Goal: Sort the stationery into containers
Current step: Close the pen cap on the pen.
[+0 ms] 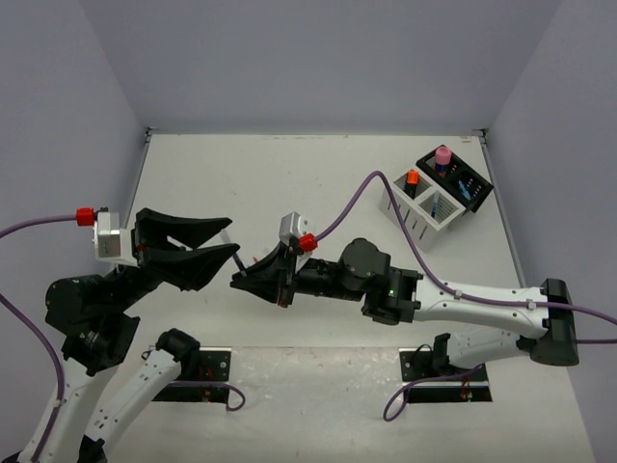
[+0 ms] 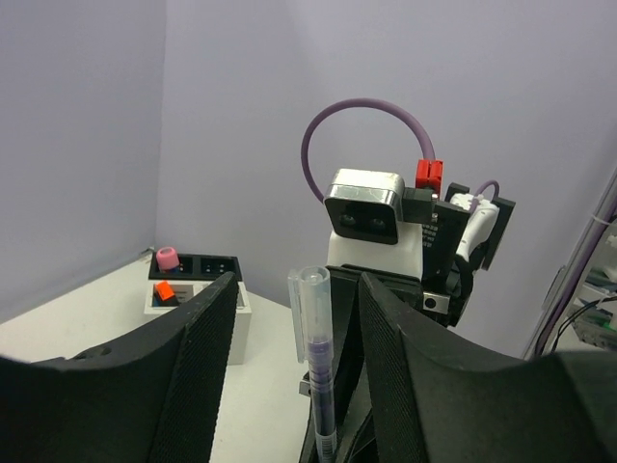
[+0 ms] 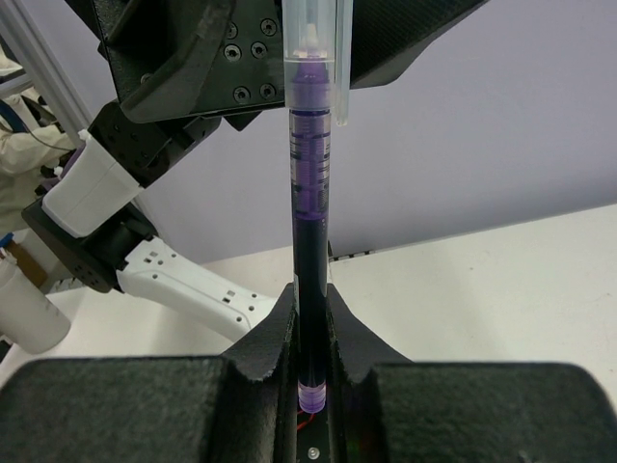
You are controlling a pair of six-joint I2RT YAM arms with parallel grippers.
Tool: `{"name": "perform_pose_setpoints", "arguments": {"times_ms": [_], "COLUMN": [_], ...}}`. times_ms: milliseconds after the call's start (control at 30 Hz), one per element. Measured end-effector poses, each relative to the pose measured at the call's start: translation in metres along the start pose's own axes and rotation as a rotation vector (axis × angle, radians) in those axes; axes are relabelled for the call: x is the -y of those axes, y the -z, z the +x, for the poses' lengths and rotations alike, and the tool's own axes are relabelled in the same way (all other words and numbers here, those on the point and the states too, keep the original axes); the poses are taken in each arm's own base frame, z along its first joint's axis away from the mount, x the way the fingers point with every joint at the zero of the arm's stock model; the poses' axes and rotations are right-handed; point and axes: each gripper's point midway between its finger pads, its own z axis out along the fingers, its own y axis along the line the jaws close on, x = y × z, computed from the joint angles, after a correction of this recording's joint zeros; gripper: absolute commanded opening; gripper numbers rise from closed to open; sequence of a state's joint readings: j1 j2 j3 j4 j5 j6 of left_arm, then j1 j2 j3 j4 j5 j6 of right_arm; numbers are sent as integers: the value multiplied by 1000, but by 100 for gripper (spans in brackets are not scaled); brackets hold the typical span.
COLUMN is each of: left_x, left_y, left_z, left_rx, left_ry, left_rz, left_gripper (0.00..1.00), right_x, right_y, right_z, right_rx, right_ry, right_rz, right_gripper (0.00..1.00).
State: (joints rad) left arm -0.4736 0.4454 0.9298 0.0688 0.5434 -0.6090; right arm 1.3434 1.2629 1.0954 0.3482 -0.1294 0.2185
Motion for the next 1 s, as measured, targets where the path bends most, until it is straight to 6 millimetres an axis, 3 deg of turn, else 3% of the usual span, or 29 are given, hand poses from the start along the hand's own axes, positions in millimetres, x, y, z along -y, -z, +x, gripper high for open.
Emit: {"name": "perform_pose_setpoints", "arguments": {"times_ms": [67,467,700,1000], "left_x": [0,1,1,-4], "left_y": [0,-3,-3,-3], "left_z": [0,-5,-5,3], "left_rx": [0,3,1,-6], "left_ry": [0,-1,2,33], "left_rz": [0,1,1,-9], "left_gripper": [42,44,37,5], "right_x": [0,3,3,6], "right_y": [0,2,2,3], "right_z": [1,11,12,10], "right_rx": [-6,-46,-48,-55], "right_ry": [2,20,24,30], "right_rz": [0,8,9,23], "right_gripper": [0,0,0,0]}}
